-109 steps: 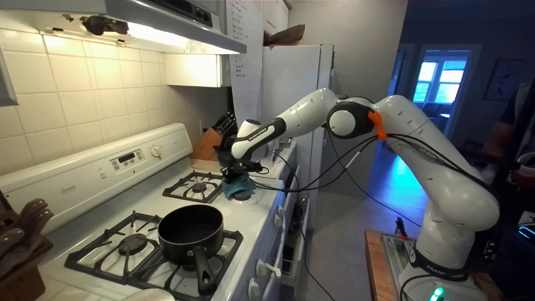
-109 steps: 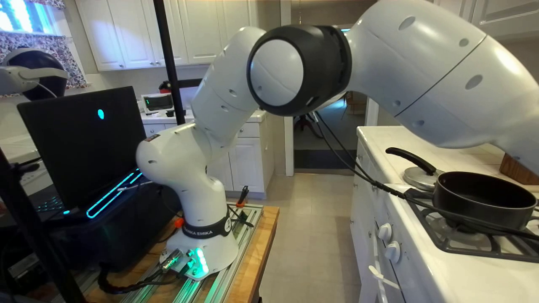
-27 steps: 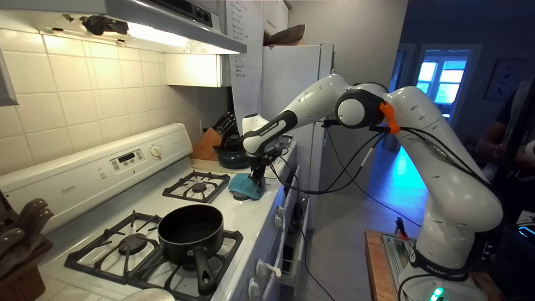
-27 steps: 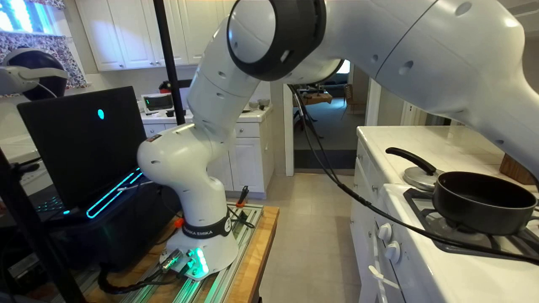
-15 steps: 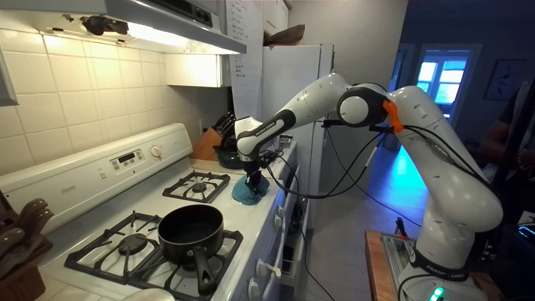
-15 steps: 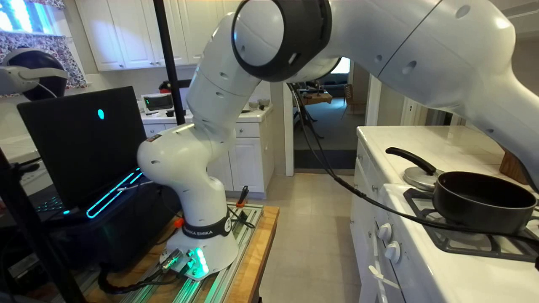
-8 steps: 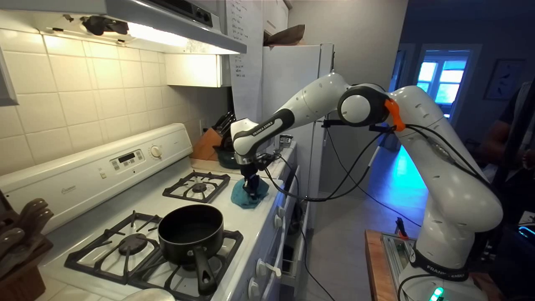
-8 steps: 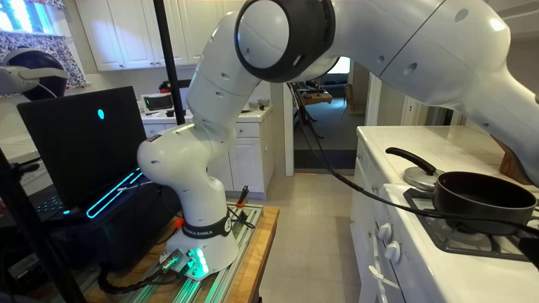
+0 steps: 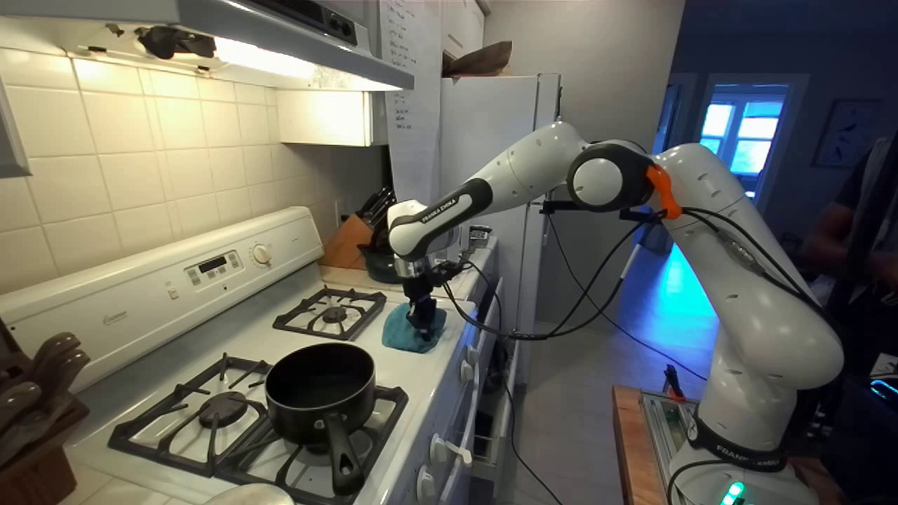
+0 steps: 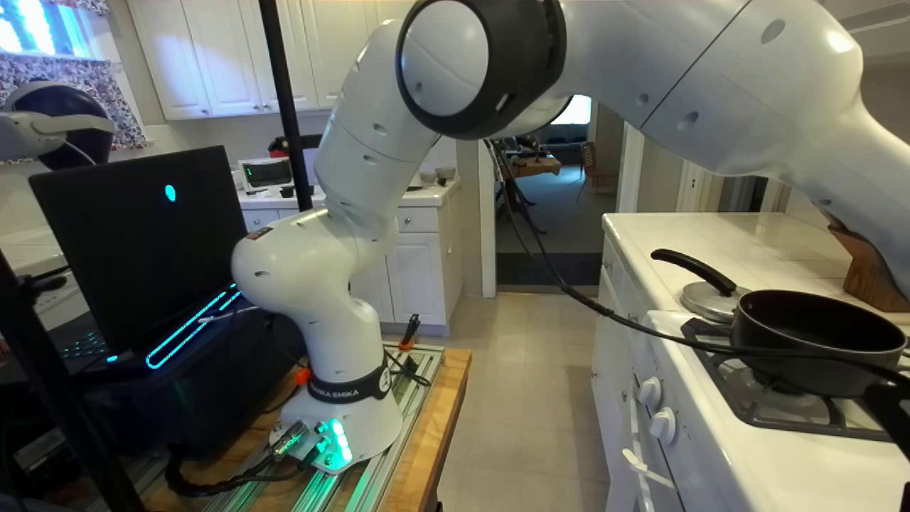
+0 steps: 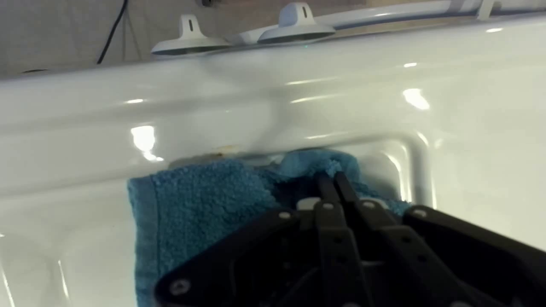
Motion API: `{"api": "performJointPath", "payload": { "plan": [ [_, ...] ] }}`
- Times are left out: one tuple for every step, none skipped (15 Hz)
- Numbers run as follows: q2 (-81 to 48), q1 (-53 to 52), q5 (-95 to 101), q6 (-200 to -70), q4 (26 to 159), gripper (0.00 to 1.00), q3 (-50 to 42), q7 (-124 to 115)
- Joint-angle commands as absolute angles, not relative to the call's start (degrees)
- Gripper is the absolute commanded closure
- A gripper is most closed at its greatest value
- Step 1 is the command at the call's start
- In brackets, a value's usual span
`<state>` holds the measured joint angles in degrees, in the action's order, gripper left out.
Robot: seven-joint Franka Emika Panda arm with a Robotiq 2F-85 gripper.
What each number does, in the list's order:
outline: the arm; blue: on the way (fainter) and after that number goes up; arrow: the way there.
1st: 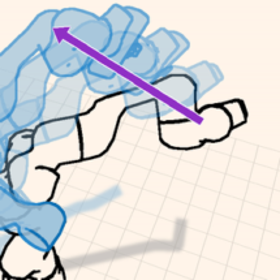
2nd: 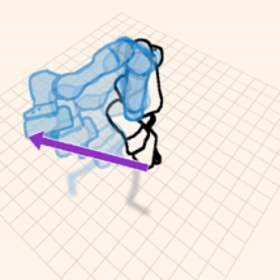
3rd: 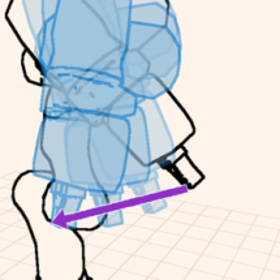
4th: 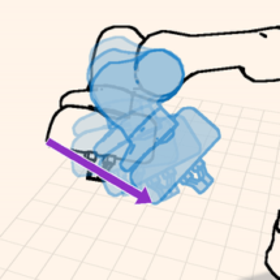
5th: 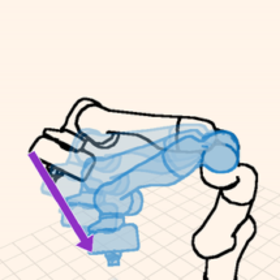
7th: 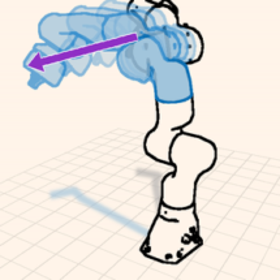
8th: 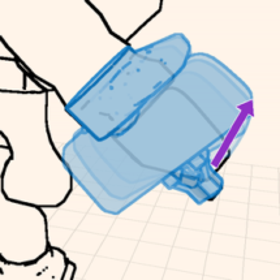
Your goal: Pick up the blue towel and clean the right bottom plate of the stove
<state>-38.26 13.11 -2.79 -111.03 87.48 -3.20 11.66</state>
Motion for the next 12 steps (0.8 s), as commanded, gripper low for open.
{"api": "performJointPath", "payload": {
  "plan": [
    [-38.68,12.98,-1.10,-109.25,86.79,0.99,-5.02,10.53],
    [-38.75,12.85,-0.10,-109.79,86.75,0.99,-5.81,10.18],
    [-38.78,12.67,1.04,-110.66,86.82,0.99,-6.62,9.79],
    [-38.69,12.52,2.08,-111.10,86.85,0.99,-7.31,9.37],
    [-38.77,12.36,3.32,-111.62,86.74,0.99,-8.01,8.97],
    [-38.78,12.17,4.54,-112.03,86.72,0.99,-8.59,8.62],
    [-38.99,11.85,6.59,-112.10,86.48,0.99,-9.37,8.66],
    [-39.13,11.75,7.96,-112.35,86.29,0.99,-9.79,8.54],
    [-39.50,11.68,9.22,-113.03,85.89,0.99,-10.31,7.98],
    [-39.83,11.65,10.33,-113.80,85.59,0.99,-10.76,7.46],
    [-40.76,11.97,10.81,-114.15,84.58,0.99,-10.97,7.01],
    [-41.41,12.11,11.48,-114.74,83.98,0.99,-11.26,6.62]
  ]
}}
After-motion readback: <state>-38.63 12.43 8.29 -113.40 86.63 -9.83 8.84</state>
